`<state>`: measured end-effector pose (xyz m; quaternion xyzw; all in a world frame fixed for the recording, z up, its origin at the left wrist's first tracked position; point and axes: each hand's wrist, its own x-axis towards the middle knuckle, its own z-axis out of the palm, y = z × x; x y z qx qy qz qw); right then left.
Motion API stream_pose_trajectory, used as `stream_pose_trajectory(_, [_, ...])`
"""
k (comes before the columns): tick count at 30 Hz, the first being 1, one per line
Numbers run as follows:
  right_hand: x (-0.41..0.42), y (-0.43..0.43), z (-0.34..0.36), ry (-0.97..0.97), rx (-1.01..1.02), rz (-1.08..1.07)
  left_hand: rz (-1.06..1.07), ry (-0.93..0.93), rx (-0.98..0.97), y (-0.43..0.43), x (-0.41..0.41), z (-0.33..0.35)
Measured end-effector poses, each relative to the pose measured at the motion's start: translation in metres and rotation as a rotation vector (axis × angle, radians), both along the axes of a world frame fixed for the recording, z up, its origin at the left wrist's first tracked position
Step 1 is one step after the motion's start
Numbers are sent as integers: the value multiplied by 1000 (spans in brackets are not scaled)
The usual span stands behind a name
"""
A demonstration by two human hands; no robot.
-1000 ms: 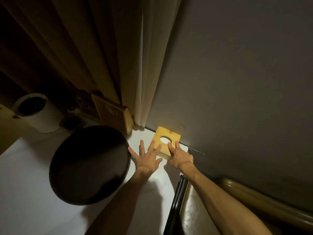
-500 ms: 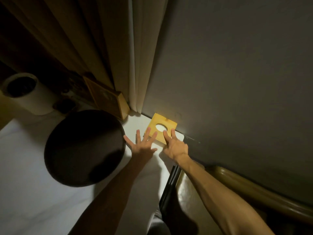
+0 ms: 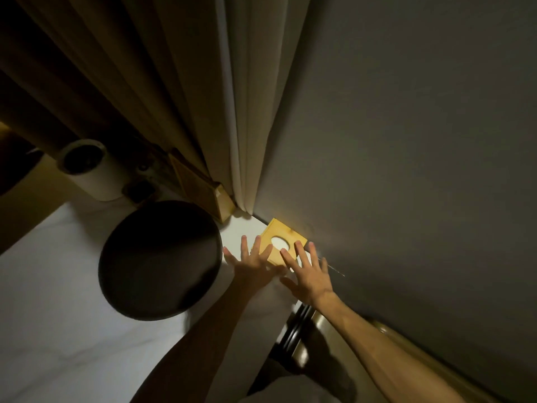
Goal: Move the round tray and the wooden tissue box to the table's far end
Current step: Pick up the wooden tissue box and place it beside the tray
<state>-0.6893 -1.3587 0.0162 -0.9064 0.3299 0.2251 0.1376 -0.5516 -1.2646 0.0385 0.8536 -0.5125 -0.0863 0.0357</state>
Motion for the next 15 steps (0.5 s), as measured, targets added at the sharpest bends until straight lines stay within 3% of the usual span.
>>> stream_pose_trajectory(8, [15, 0, 8, 172, 130, -54, -67, 13, 156, 34, 4, 3])
stream_pose_trajectory(11, [19, -1, 13, 167, 181, -104, 14, -45, 177, 34, 7, -2])
stream_pose_trajectory(15, [21, -8, 24, 164, 249, -110, 210, 111, 258, 26, -1, 5])
